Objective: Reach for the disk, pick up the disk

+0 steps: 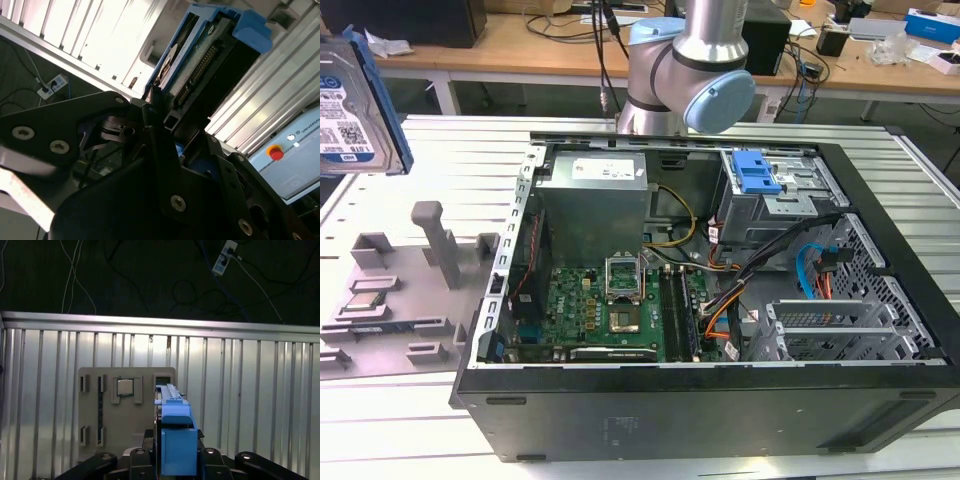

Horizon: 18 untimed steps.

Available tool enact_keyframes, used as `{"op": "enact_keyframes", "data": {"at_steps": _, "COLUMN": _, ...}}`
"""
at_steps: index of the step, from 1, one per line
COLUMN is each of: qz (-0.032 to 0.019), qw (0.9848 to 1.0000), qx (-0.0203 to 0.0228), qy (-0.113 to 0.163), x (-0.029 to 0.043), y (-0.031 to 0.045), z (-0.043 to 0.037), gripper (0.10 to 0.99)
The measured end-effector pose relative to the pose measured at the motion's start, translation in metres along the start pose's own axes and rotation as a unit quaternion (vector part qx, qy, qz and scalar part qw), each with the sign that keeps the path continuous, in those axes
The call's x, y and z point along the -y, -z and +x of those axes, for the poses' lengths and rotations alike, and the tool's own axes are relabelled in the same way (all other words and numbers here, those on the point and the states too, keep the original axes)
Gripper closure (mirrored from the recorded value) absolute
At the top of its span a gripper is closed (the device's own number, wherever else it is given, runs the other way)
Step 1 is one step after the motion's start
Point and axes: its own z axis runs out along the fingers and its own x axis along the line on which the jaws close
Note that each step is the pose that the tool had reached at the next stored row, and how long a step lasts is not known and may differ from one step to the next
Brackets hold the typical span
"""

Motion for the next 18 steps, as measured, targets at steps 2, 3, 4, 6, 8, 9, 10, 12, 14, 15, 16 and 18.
{"op": "enact_keyframes", "data": {"at_steps": 2, "qz": 0.0, "qw": 1.0, "qx": 0.0, "qy": 0.0, "x": -0.0001, "y": 0.0047, "z": 0.0, "gripper": 0.718}}
{"op": "enact_keyframes", "data": {"at_steps": 3, "qz": 0.0, "qw": 1.0, "qx": 0.0, "qy": 0.0, "x": -0.0002, "y": 0.0066, "z": 0.0, "gripper": 0.718}}
{"op": "enact_keyframes", "data": {"at_steps": 4, "qz": 0.0, "qw": 1.0, "qx": 0.0, "qy": 0.0, "x": -0.0002, "y": 0.0084, "z": 0.0, "gripper": 0.718}}
{"op": "enact_keyframes", "data": {"at_steps": 6, "qz": 0.0, "qw": 1.0, "qx": 0.0, "qy": 0.0, "x": -0.0004, "y": 0.015, "z": 0.0, "gripper": 0.718}}
{"op": "enact_keyframes", "data": {"at_steps": 8, "qz": 0.0, "qw": 1.0, "qx": 0.0, "qy": 0.0, "x": -0.0006, "y": 0.0212, "z": 0.0, "gripper": 0.718}}
{"op": "enact_keyframes", "data": {"at_steps": 9, "qz": 0.0, "qw": 1.0, "qx": 0.0, "qy": 0.0, "x": -0.0006, "y": 0.0233, "z": 0.0, "gripper": 0.718}}
{"op": "enact_keyframes", "data": {"at_steps": 10, "qz": 0.0, "qw": 1.0, "qx": 0.0, "qy": 0.0, "x": -0.0006, "y": 0.0253, "z": 0.0, "gripper": 0.718}}
{"op": "enact_keyframes", "data": {"at_steps": 12, "qz": 0.0, "qw": 1.0, "qx": 0.0, "qy": 0.0, "x": -0.0008, "y": 0.0321, "z": 0.0, "gripper": 0.718}}
{"op": "enact_keyframes", "data": {"at_steps": 14, "qz": 0.0, "qw": 1.0, "qx": 0.0, "qy": 0.0, "x": -0.001, "y": 0.0389, "z": 0.0001, "gripper": 0.718}}
{"op": "enact_keyframes", "data": {"at_steps": 15, "qz": 0.0, "qw": 1.0, "qx": 0.0, "qy": 0.0, "x": -0.0011, "y": 0.046, "z": 0.0001, "gripper": 0.718}}
{"op": "enact_keyframes", "data": {"at_steps": 16, "qz": 0.0, "qw": 1.0, "qx": 0.0, "qy": 0.0, "x": -0.0012, "y": 0.0526, "z": 0.0001, "gripper": 0.718}}
{"op": "enact_keyframes", "data": {"at_steps": 18, "qz": 0.0, "qw": 1.0, "qx": 0.0, "qy": 0.0, "x": -0.0013, "y": 0.0613, "z": 0.0001, "gripper": 0.718}}
